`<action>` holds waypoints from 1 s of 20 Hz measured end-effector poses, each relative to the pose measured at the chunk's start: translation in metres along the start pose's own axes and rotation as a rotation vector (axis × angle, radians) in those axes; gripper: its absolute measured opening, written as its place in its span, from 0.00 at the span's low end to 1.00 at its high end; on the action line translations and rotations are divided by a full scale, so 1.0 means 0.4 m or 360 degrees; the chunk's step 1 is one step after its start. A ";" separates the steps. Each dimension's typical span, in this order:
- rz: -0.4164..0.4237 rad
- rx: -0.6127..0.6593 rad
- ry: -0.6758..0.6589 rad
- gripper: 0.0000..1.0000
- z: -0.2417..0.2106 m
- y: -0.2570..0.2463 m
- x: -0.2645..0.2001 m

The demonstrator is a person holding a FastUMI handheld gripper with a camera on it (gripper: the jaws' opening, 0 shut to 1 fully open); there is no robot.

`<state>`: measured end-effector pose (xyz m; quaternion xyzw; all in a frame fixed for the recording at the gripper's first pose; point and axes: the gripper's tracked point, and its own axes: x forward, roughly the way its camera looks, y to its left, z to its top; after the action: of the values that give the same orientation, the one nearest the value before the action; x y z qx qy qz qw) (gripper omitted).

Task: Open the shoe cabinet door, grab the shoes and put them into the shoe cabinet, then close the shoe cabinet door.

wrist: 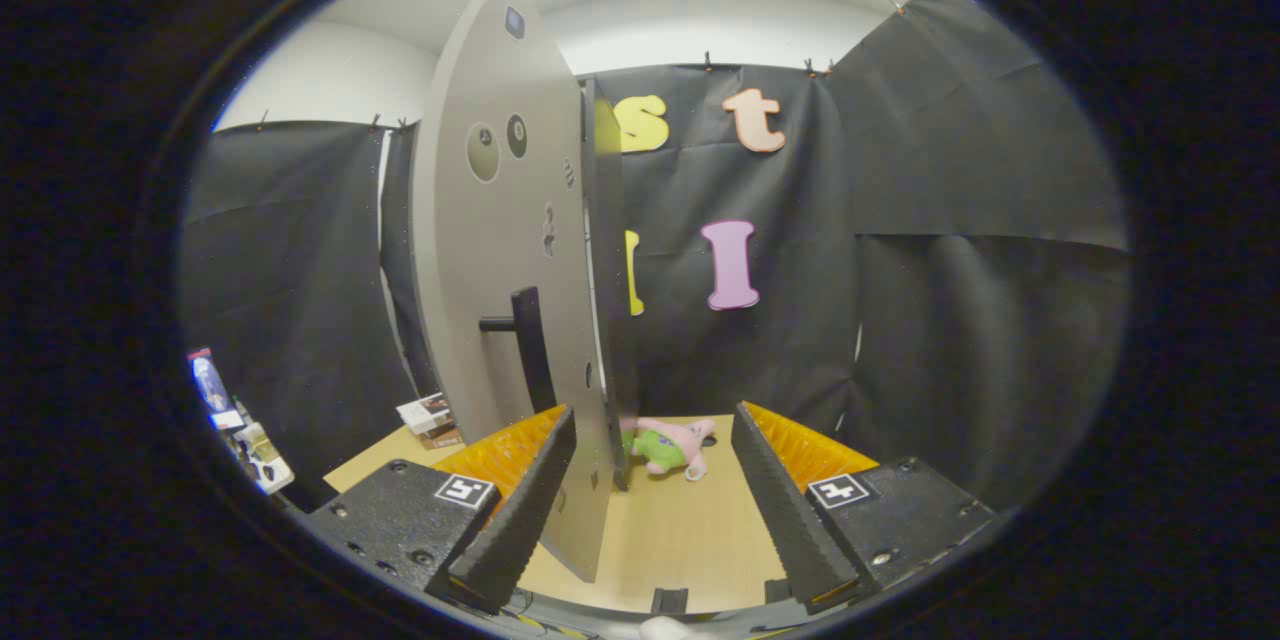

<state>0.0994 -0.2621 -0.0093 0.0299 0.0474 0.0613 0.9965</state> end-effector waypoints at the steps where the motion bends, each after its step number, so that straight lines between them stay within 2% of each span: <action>1: 0.0046 -0.0007 0.0015 0.99 -0.003 -0.005 0.021; 6: 0.0245 -0.0061 0.0015 0.99 0.025 0.034 0.083; 10: 0.0301 -0.0195 -0.0037 0.99 0.058 0.049 0.093; 13: 0.0410 -0.0261 0.0005 0.97 0.043 0.081 0.097; 17: 0.0495 -0.0172 0.0076 0.93 0.031 0.124 0.094; 20: 0.0466 -0.0094 0.0124 0.93 0.022 0.163 0.114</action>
<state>0.1375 -0.1924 -0.0006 0.0047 0.0793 0.2086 0.9748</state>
